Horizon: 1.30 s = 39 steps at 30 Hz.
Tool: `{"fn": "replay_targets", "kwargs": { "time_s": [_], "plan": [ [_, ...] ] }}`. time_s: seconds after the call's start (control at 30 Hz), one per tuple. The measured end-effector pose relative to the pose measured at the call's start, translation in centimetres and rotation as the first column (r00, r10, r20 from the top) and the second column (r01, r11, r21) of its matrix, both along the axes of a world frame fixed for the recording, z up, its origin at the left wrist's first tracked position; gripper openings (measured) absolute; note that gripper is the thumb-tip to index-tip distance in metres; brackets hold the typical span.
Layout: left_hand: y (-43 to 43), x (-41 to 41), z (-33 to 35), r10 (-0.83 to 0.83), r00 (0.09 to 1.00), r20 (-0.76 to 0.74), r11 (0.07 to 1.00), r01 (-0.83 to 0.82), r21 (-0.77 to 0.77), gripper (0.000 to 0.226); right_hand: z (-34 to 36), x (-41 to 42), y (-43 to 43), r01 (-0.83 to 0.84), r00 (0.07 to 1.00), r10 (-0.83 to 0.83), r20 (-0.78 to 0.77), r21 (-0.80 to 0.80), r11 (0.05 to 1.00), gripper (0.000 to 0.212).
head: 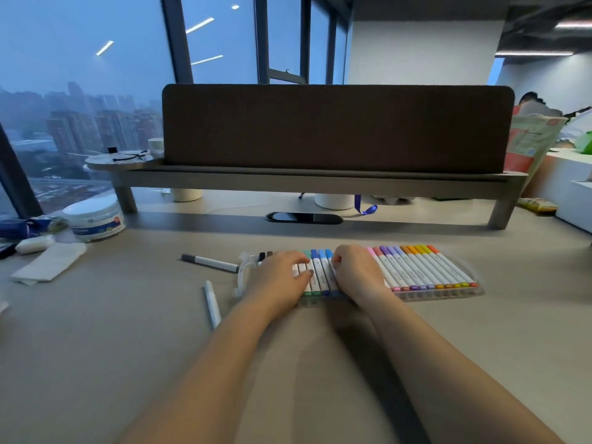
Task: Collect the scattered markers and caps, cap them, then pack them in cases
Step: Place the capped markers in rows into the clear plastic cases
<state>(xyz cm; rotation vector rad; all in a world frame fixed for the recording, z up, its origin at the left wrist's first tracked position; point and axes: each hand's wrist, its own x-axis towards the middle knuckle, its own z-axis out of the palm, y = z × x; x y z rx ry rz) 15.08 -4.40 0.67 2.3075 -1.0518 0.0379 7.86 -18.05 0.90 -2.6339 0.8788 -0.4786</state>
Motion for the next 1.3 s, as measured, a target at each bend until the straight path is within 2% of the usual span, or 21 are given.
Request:
{"fn": "replay_targets", "kwargs": {
  "time_s": [0.07,0.13,0.23,0.37,0.5,0.67,0.83,0.93,1.0,1.1,1.2,1.3],
  "plan": [
    [2.5,1.0,0.4,0.13,0.99,0.049,0.991,-0.129,-0.021,0.019,-0.1,0.1,0.3,-0.006,0.999,0.006,0.053,-0.005,1.0,0.011],
    [5.6,2.1,0.8,0.298,0.954,0.011,0.954,-0.299,0.021,0.012,0.0,0.5,1.1,-0.034,0.992,0.038,0.118,-0.032,0.999,0.012],
    [10.1,3.0,1.0,0.453,0.89,-0.052,0.879,-0.436,0.191,0.026,0.4,1.8,3.3,-0.124,0.976,0.136,0.168,-0.083,0.989,0.017],
    [12.3,3.1,0.7,0.484,0.871,-0.083,0.843,-0.439,0.311,0.05,0.5,4.5,7.2,-0.257,0.953,0.271,0.138,-0.112,0.96,0.021],
    [12.7,2.7,1.0,0.451,0.89,-0.059,0.842,-0.403,0.358,0.04,0.6,7.3,10.5,-0.336,0.934,0.352,0.064,-0.184,0.924,0.027],
    [13.5,2.2,1.3,0.419,0.908,-0.009,0.829,-0.379,0.411,0.035,0.9,9.9,13.1,-0.334,0.942,0.301,-0.152,-0.304,0.892,0.023],
    [14.2,2.3,1.4,0.425,0.904,-0.052,0.85,-0.379,0.367,0.023,0.6,11.3,14.3,-0.332,0.943,0.292,-0.161,-0.353,0.875,0.023],
    [14.3,3.1,1.1,0.448,0.869,-0.209,0.885,-0.398,0.242,0.029,0.3,11.4,14.6,-0.332,0.943,0.291,-0.164,-0.357,0.873,0.021],
    [14.3,3.4,0.9,0.444,0.833,-0.331,0.896,-0.425,0.132,0.034,0.3,11.3,14.4,-0.31,0.95,0.283,-0.129,-0.323,0.894,0.021],
    [14.1,3.5,0.7,0.438,0.805,-0.4,0.873,-0.487,-0.025,0.035,1.0,10.7,13.3,-0.268,0.962,0.272,-0.005,-0.187,0.945,0.019],
    [13.0,3.0,1.5,0.374,0.798,-0.472,0.846,-0.502,-0.178,0.031,2.4,9.0,11.0,-0.237,0.964,0.222,0.149,0.088,0.968,0.019],
    [10.7,1.9,2.7,0.267,0.842,-0.469,0.865,-0.424,-0.268,0.031,3.6,5.8,8.1,-0.223,0.949,0.113,0.295,0.373,0.901,0.018]
  ]
}}
